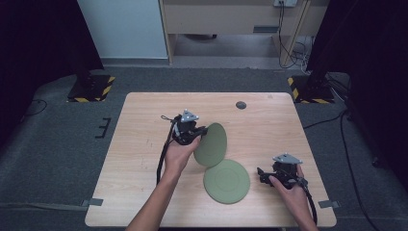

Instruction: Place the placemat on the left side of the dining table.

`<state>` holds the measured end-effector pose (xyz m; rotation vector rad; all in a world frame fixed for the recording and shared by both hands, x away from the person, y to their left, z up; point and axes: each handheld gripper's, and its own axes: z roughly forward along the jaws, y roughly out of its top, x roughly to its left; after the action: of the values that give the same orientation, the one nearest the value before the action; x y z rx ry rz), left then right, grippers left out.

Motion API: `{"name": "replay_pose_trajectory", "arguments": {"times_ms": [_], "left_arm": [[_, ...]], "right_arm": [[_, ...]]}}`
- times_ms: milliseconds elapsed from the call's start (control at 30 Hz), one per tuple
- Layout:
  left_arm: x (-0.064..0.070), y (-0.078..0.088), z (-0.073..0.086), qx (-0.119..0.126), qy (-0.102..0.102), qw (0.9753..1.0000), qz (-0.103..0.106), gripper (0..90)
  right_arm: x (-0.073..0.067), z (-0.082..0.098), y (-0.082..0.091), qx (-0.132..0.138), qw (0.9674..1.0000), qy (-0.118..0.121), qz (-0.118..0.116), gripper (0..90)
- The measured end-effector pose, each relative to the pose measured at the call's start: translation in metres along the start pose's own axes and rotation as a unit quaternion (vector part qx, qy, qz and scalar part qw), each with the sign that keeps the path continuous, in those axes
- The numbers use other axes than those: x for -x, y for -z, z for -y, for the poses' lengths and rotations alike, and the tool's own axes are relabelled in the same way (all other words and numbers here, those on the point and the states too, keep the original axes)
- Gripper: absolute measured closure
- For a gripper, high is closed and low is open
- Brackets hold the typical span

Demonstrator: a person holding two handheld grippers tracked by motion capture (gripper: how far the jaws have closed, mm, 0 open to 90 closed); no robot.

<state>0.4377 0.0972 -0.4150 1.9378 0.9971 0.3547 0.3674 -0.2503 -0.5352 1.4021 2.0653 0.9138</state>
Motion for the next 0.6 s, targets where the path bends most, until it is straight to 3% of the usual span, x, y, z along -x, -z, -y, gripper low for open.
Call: {"name": "replay_pose_trajectory", "arguments": {"times_ms": [333,600], "left_arm": [[-0.0005,0.0022,-0.0026,0.001,-0.004,1.0000,-0.009,85.5],[-0.0041,0.0044,-0.0030,0.007,0.005,0.9999,-0.005,85.5]], "right_arm": [[-0.0007,0.0002,-0.0002,-0.002,1.0000,0.000,-0.002,5.1],[-0.0007,0.0003,-0.0004,-0.002,1.0000,0.000,-0.003,5.1]]}}
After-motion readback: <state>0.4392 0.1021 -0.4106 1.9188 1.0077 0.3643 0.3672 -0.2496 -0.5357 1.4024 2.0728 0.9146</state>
